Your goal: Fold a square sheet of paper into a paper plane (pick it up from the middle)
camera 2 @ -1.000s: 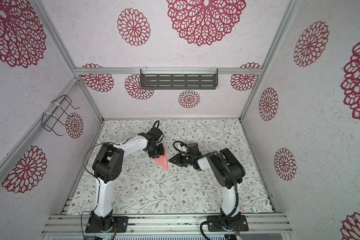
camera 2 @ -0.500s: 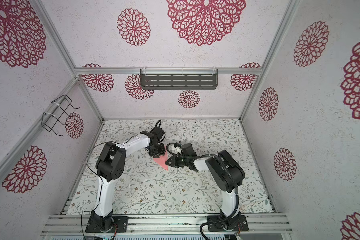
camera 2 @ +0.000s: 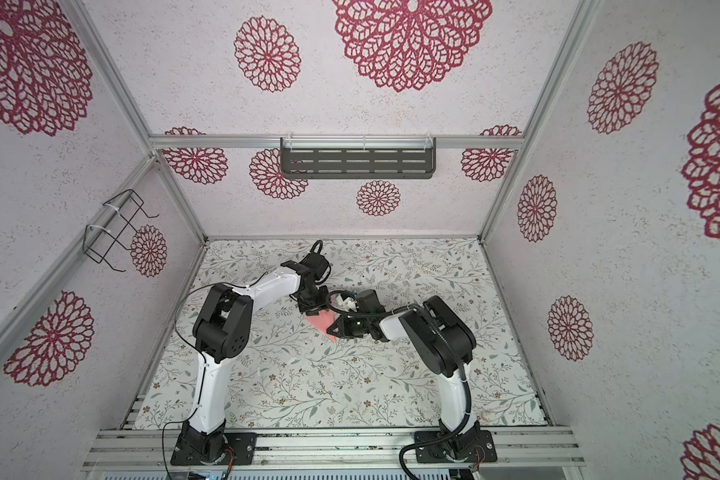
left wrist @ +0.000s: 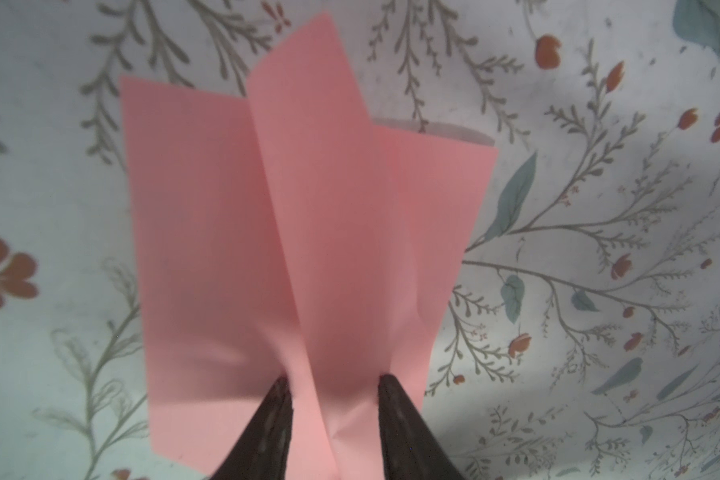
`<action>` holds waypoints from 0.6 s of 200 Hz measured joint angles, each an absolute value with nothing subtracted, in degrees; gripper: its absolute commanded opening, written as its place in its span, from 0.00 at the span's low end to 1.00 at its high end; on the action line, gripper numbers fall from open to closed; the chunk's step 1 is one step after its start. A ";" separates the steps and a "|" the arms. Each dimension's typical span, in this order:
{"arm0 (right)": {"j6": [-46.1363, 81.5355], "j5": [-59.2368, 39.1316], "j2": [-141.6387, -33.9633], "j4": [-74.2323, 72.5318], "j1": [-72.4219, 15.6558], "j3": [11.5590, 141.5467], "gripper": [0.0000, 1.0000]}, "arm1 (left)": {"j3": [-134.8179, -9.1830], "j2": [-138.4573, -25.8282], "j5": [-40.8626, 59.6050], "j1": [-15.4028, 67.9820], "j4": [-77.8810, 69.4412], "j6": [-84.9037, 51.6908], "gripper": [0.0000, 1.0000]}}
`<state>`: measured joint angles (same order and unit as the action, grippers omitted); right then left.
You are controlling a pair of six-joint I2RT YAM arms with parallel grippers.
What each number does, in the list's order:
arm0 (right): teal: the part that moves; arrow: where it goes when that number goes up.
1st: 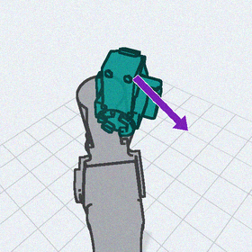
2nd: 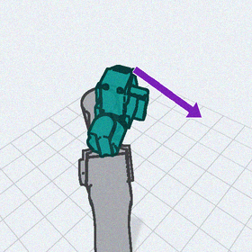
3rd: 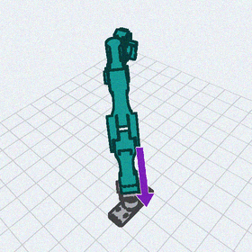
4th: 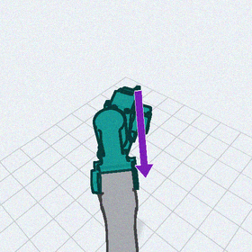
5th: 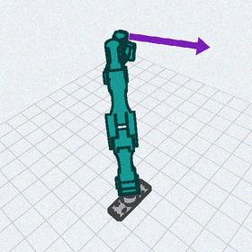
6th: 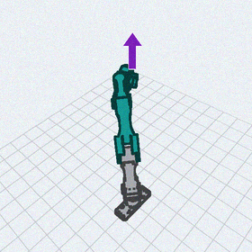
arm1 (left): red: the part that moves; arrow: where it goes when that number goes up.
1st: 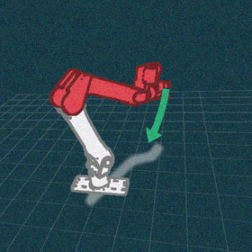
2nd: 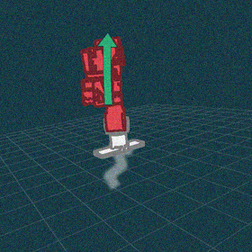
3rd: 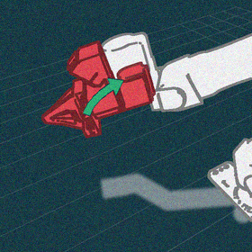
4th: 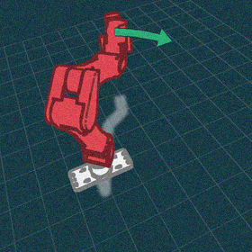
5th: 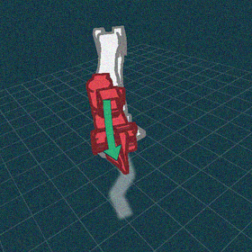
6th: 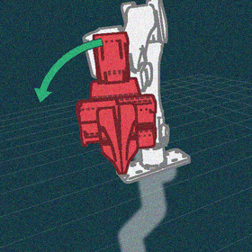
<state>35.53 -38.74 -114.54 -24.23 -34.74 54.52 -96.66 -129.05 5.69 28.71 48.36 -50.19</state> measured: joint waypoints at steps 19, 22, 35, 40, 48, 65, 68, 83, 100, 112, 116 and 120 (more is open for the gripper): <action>35.46 -38.76 -114.54 -24.01 -33.93 54.52 0.11 | -96.73 -129.10 5.72 28.71 48.47 -50.17 0.39; 35.46 -38.79 -114.54 -24.01 -33.80 54.52 0.12 | -96.75 -129.10 5.72 28.71 48.47 -50.17 0.39; 35.46 -38.81 -114.54 -24.03 -33.36 54.52 0.12 | -96.77 -129.14 5.72 28.71 48.49 -50.17 0.39; 35.46 -38.81 -114.54 -24.01 -33.26 54.52 0.11 | -96.77 -129.14 5.72 28.69 48.49 -50.17 0.39; 35.46 -38.83 -114.56 -23.99 -33.08 54.52 0.11 | -96.77 -129.14 5.72 28.69 48.51 -50.17 0.39; 35.46 -39.05 -114.56 -24.03 -32.88 54.52 0.12 | -96.79 -129.14 5.74 28.69 48.51 -50.15 0.39; 35.46 -39.09 -114.58 -24.03 -32.86 54.52 0.11 | -96.82 -129.16 5.76 28.69 48.51 -50.15 0.39; 35.46 -39.22 -114.67 -24.03 -32.77 54.52 0.12 | -97.01 -129.27 5.76 28.67 48.71 -50.15 0.39; 35.46 -39.22 -114.80 -23.99 -32.64 54.52 0.12 | -97.17 -129.34 5.78 28.67 48.88 -50.15 0.39; 35.46 -39.24 -114.87 -23.94 -32.53 54.52 0.12 | -97.45 -129.51 5.78 28.67 49.15 -50.15 0.39; 35.46 -39.27 -114.93 -23.94 -32.51 54.52 0.12 | -97.51 -129.54 5.78 28.67 49.21 -50.15 0.39; 35.46 -39.27 -114.98 -23.92 -32.47 54.52 0.12 | -97.54 -129.56 5.78 28.67 49.23 -50.13 0.39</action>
<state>35.46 -39.27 -114.98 -23.92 -32.47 54.52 -97.54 -129.56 5.78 28.67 49.23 -50.13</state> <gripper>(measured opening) 0.115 0.387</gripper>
